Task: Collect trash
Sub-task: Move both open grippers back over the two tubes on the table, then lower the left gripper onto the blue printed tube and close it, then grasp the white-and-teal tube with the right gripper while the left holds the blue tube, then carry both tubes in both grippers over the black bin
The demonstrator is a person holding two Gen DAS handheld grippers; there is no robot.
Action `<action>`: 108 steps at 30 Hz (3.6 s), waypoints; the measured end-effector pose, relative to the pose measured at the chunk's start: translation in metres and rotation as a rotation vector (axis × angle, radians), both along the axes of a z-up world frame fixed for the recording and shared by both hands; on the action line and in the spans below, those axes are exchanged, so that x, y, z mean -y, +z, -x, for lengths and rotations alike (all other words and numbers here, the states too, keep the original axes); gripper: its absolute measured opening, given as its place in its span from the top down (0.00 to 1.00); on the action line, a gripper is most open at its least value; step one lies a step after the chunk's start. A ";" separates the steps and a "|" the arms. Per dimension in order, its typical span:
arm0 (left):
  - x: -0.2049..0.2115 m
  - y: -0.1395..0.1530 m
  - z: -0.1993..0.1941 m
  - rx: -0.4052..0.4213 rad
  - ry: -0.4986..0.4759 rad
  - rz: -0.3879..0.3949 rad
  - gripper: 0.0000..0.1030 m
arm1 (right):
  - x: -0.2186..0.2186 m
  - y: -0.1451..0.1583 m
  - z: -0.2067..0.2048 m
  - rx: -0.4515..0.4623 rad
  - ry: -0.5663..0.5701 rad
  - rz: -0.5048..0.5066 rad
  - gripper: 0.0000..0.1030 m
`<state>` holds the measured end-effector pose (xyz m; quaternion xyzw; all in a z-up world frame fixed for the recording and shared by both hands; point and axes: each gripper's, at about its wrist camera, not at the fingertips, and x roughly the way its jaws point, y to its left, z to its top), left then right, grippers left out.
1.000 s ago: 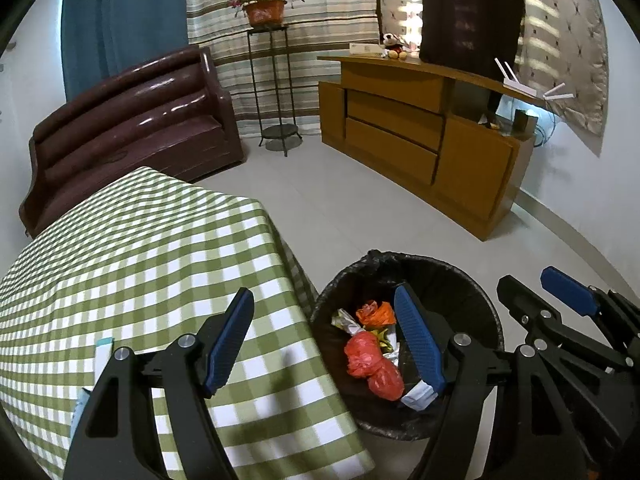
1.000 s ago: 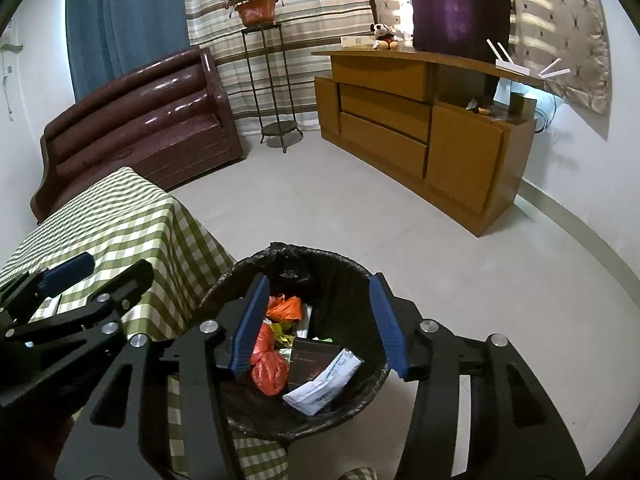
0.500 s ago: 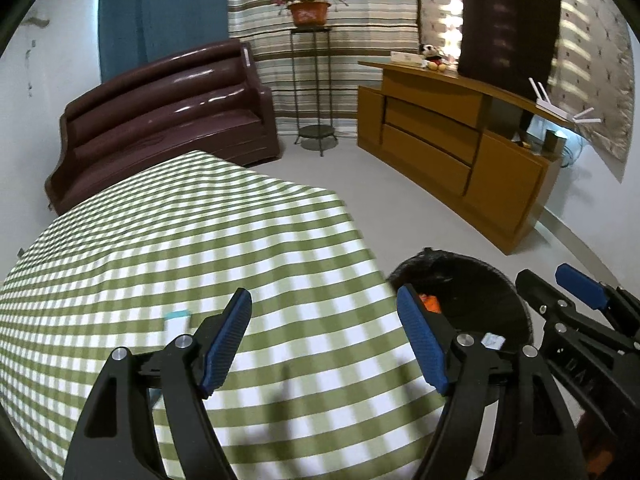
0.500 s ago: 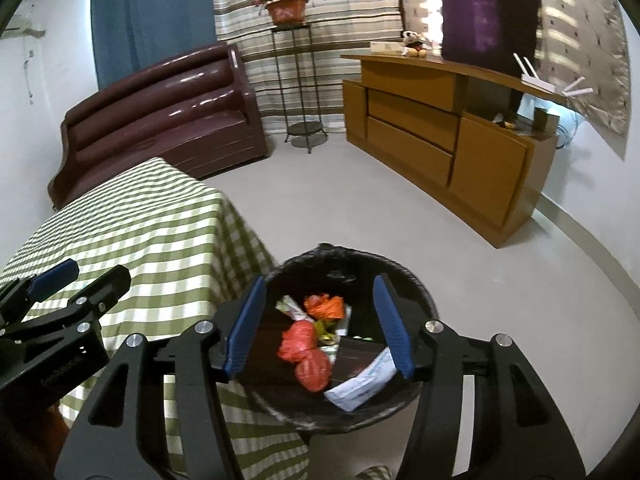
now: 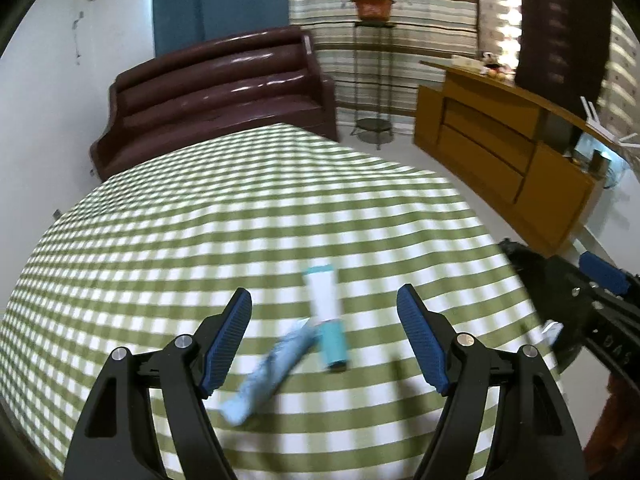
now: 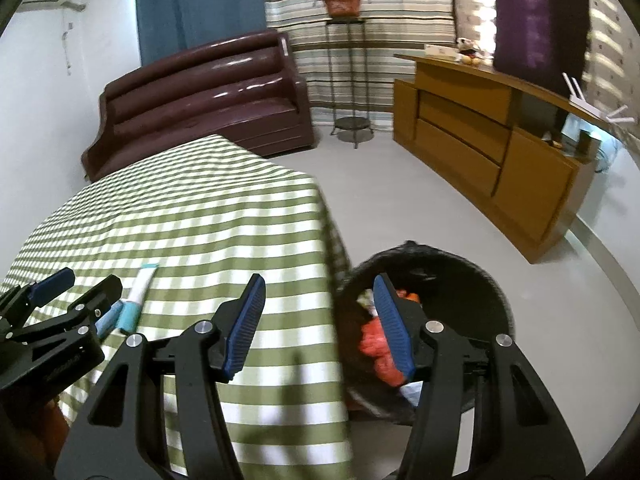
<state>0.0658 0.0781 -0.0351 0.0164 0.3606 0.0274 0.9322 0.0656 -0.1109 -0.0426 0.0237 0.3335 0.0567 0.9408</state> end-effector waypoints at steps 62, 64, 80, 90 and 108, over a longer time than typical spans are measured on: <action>-0.149 -0.025 0.007 -0.112 0.142 -0.021 0.83 | -0.143 -0.014 -0.016 -0.069 0.246 0.063 0.47; -0.158 -0.025 0.009 -0.112 0.153 -0.023 0.83 | -0.152 -0.016 -0.019 -0.077 0.258 0.076 0.47; -0.182 -0.027 0.012 -0.111 0.203 -0.006 0.83 | -0.184 -0.041 -0.037 -0.173 0.267 0.136 0.51; -0.185 -0.028 0.014 -0.108 0.212 0.001 0.83 | -0.187 -0.042 -0.036 -0.166 0.268 0.152 0.70; -0.186 -0.028 0.015 -0.103 0.218 0.009 0.83 | -0.183 -0.038 -0.026 -0.148 0.276 0.150 0.86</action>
